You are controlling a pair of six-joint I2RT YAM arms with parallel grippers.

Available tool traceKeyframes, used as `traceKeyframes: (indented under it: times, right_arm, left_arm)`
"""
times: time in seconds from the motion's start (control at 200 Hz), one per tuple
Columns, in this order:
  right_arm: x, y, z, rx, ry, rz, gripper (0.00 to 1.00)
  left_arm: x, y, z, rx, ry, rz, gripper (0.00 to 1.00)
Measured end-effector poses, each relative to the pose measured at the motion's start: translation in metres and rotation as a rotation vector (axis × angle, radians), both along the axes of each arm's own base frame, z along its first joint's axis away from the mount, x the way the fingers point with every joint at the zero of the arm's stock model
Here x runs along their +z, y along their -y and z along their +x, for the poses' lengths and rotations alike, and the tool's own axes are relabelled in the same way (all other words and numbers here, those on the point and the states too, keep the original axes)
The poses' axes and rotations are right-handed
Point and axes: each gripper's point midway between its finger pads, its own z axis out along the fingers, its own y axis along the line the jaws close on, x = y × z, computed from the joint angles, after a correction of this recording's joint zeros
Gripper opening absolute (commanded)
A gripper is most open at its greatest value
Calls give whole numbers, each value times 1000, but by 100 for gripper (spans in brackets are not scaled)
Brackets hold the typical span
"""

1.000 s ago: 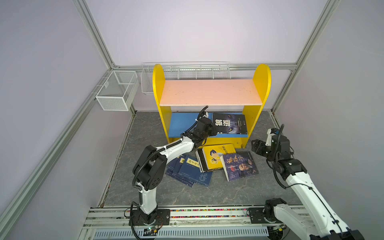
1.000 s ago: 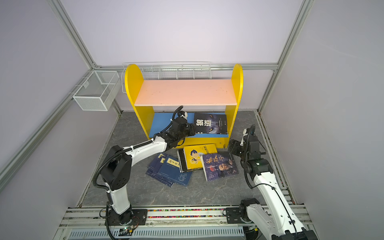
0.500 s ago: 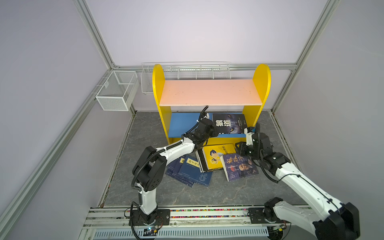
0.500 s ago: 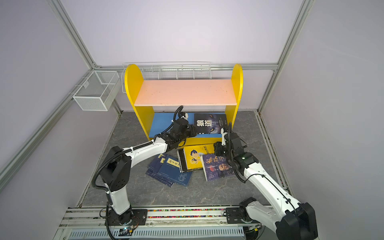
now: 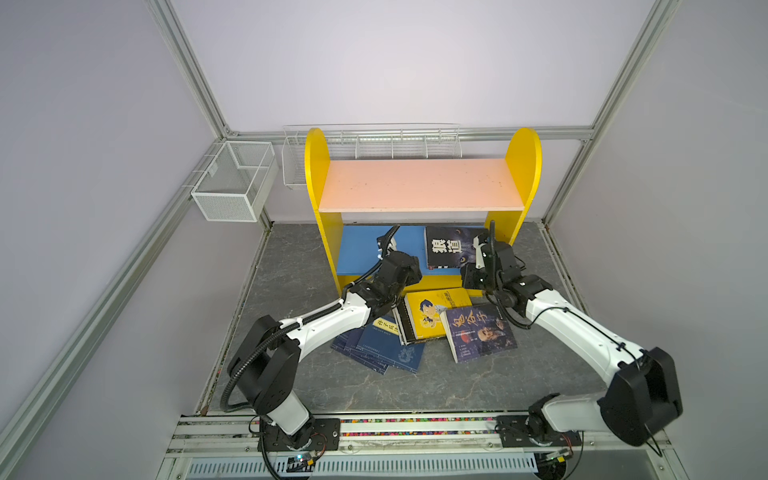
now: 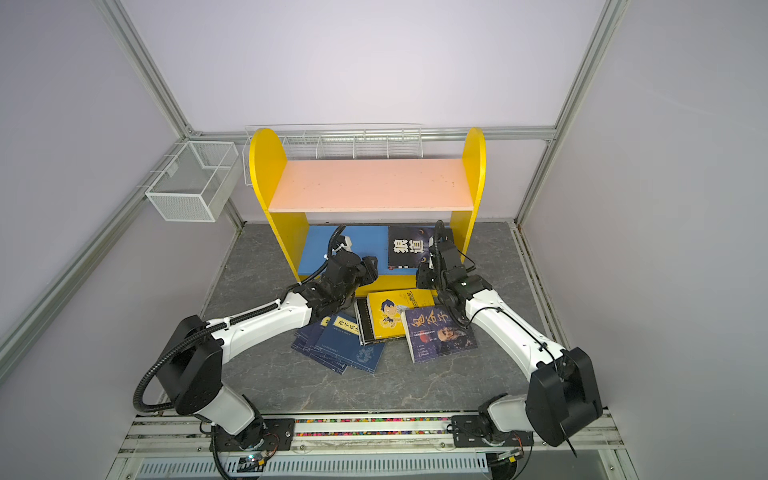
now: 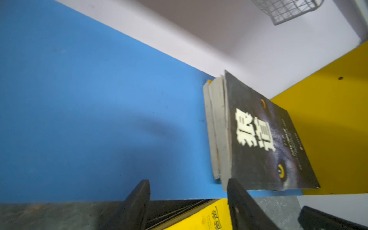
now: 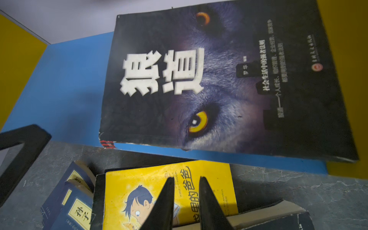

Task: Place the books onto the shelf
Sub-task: 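Lower both grippers toward the yellow book on the floor pile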

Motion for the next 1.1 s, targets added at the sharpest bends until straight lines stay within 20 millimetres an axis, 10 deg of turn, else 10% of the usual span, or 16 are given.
traceKeyframes:
  times: [0.25, 1.105]
  right_arm:
    - [-6, -5, 12, -9, -24, -14, 24]
    - [-21, 8, 32, -71, -66, -34, 20]
  left_arm:
    - [-44, -33, -12, 124, -90, 62, 63]
    - [-50, -38, -13, 153, -110, 60, 65]
